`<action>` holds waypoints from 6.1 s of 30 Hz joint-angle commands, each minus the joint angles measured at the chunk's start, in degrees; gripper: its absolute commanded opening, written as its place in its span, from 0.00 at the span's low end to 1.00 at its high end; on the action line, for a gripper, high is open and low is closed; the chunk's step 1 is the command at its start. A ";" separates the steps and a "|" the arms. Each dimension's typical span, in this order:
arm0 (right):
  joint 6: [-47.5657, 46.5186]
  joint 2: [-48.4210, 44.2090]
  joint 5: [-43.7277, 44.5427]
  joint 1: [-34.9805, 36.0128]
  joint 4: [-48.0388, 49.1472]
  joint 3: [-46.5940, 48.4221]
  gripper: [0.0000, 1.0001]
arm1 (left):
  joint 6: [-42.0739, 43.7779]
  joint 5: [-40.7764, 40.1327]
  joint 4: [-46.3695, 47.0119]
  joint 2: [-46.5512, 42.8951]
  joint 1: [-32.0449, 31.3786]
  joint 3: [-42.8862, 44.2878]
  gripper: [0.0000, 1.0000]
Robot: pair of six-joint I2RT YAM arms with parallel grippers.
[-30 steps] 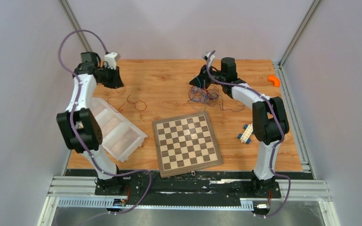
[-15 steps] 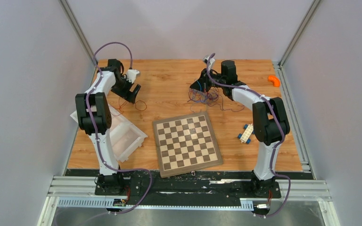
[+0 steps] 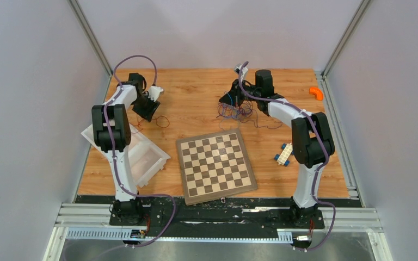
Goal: Untangle the cables
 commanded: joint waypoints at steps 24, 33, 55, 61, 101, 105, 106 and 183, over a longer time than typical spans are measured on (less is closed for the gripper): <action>-2.23 -2.58 -2.56 0.78 -1.05 1.18 0.00 | -2.88 16.81 -13.04 -31.74 23.52 4.37 0.00; -2.80 -2.41 -3.00 0.97 -1.65 2.08 0.00 | -0.85 2.81 -12.55 -37.81 27.96 1.26 0.00; -6.15 -2.72 -4.37 -0.01 -5.08 2.75 0.00 | -7.38 -24.20 0.84 -21.33 14.11 -8.45 0.00; -6.84 -1.98 -4.41 -0.20 -6.82 4.33 0.00 | -7.51 -9.14 4.04 -16.90 14.14 -7.12 0.00; -8.34 -0.67 -4.96 -0.50 -9.82 6.88 0.00 | 21.78 4.05 11.01 -15.40 23.29 -20.66 0.00; -8.36 -0.55 -4.54 -0.50 -9.78 6.96 0.00 | 22.66 1.25 11.36 -11.00 19.40 -16.25 0.00; -8.39 -0.67 -4.32 -0.54 -9.71 6.85 0.00 | 22.93 1.23 11.74 -10.35 18.43 -15.44 0.00; 23.75 -5.45 -5.85 13.58 22.15 28.75 0.00 | -50.22 49.39 81.92 -44.27 -15.85 -24.20 1.00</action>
